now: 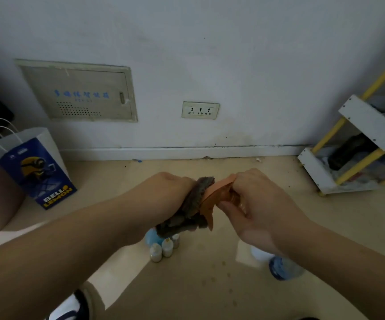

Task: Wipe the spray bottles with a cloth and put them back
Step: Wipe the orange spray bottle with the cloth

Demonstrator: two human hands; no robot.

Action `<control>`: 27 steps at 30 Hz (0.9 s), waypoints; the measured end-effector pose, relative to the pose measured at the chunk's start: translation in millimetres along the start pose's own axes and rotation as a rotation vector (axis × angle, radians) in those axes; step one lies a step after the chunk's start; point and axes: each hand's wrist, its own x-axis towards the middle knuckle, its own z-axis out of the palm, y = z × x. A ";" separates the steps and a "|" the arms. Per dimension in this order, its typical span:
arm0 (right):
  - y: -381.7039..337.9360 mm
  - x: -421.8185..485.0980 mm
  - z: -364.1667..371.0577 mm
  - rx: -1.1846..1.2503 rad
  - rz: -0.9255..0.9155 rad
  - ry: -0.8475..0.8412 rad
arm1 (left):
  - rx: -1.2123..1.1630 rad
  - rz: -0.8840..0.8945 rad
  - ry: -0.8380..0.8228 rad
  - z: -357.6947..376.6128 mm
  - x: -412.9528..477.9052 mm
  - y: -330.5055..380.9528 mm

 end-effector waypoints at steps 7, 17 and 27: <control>-20.4 1.0 11.1 0.072 -0.025 -0.017 | 0.539 0.705 0.398 24.4 -0.4 -14.8; 15.0 13.2 -5.1 0.377 0.369 0.050 | -0.001 0.170 0.323 8.5 28.5 -29.7; -2.9 13.0 -3.8 0.625 0.361 -0.050 | 0.824 0.914 0.609 29.0 15.1 -23.6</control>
